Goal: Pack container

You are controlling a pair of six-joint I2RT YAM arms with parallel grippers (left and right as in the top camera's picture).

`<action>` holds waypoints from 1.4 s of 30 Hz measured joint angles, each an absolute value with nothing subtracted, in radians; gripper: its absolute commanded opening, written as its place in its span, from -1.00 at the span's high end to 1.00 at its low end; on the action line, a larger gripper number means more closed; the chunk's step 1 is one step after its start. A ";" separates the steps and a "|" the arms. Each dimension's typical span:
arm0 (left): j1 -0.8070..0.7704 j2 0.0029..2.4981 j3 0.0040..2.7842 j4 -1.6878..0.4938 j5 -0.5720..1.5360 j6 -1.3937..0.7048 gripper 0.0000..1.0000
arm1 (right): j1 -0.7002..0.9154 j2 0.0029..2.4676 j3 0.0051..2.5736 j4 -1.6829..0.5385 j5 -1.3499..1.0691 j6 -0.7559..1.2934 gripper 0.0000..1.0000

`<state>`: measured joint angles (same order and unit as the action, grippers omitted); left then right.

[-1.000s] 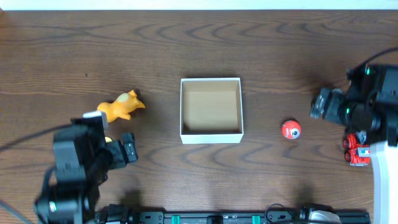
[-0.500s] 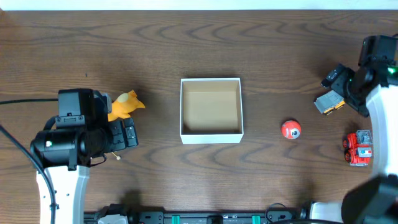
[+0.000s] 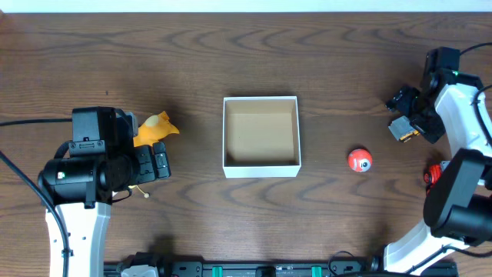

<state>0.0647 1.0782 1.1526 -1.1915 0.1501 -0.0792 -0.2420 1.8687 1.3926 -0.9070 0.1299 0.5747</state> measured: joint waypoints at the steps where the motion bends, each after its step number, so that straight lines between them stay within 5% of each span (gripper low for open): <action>1: 0.065 1.078 1.153 -1.190 0.150 -0.079 -0.96 | -0.243 1.878 1.393 -0.902 0.130 0.576 -0.98; 7: 0.065 1.078 1.153 -1.184 0.150 -0.079 -0.96 | -0.253 1.921 1.393 -0.886 0.128 0.578 -0.96; 12: 0.065 1.078 1.153 -1.182 0.150 -0.079 -0.96 | -0.255 1.924 1.393 -0.875 0.128 0.582 -0.38; 18: 0.065 1.078 1.153 -1.182 0.150 -0.079 -0.96 | -0.255 1.924 1.393 -0.877 0.125 0.591 -0.08; 31: 0.065 1.078 1.153 -1.182 0.150 -0.079 -0.96 | -0.255 1.924 1.394 -0.888 0.124 0.595 0.26; 37: 0.065 1.078 1.153 -1.182 0.150 -0.079 -0.96 | -0.255 1.924 1.396 -0.897 0.123 0.587 0.97; 42: 0.065 1.078 1.153 -1.182 0.150 -0.079 -0.96 | -0.245 1.917 1.396 -0.904 0.125 0.561 0.97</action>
